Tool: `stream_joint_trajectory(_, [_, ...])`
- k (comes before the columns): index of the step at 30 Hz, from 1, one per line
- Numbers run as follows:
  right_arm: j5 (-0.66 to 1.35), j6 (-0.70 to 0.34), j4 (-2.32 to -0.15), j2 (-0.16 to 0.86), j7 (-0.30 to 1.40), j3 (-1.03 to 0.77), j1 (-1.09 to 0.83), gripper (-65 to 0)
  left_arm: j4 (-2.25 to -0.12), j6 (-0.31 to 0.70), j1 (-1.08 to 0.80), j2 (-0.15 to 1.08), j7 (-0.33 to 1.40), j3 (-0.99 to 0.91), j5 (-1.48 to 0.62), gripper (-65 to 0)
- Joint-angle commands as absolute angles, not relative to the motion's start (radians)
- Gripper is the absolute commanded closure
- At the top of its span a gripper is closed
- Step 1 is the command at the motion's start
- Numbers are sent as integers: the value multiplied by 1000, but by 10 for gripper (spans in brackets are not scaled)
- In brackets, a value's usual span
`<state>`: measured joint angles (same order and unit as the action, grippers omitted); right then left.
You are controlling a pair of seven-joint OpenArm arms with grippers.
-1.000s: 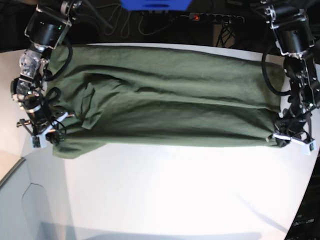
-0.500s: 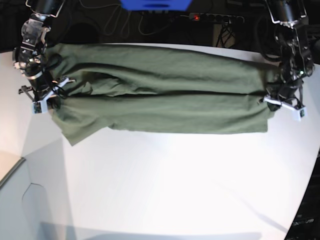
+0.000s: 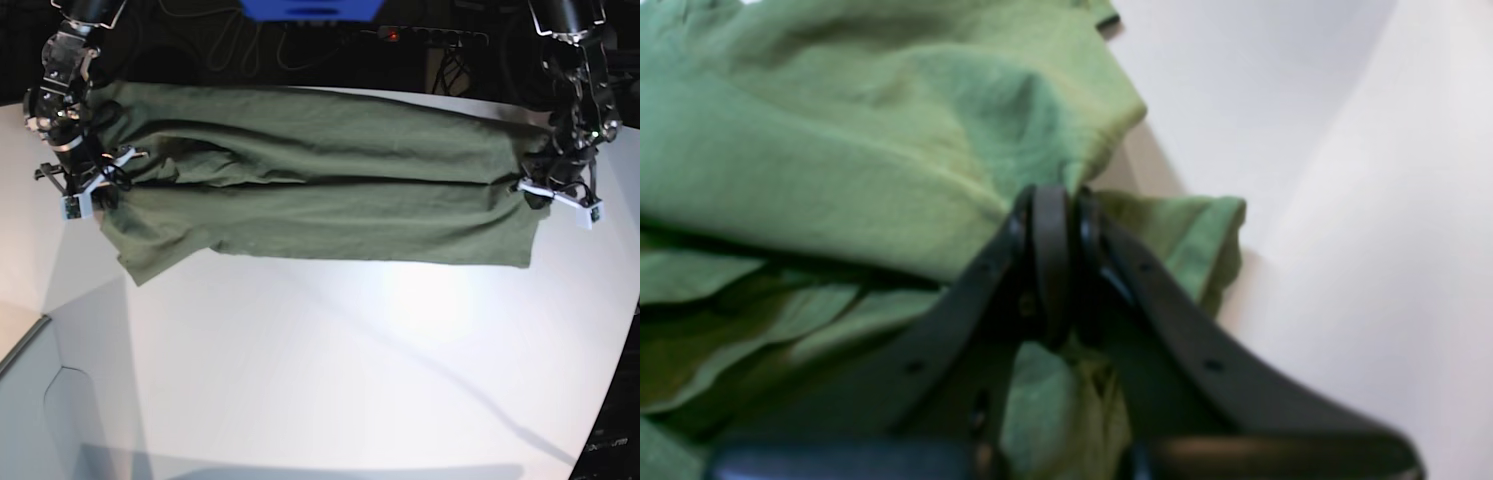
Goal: Layout the t-shirt on the table in an organized manner, then fold the t-shirt properly
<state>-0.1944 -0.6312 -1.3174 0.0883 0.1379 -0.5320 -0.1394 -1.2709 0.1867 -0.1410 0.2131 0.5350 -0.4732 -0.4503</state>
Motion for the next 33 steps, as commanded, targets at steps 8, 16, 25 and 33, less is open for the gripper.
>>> stream_joint_trajectory(8, [-179,-634,-1354,105,117,-550,-133,-291,-1310,193,-133,229,519,-481,-456,-301])
stream_joint_trajectory(16, [-180,-634,-1432,53,117,-662,-74,-373,-1480,193,-140,231,521,-483,-455,-443])
stream_joint_trajectory(25, [-182,-634,-1423,50,165,-634,-24,-372,-1188,191,101,263,515,-472,-447,-443])
stream_joint_trajectory(33, [-182,-634,-1422,56,206,-610,-18,-372,-895,188,265,317,506,-360,-447,-443])
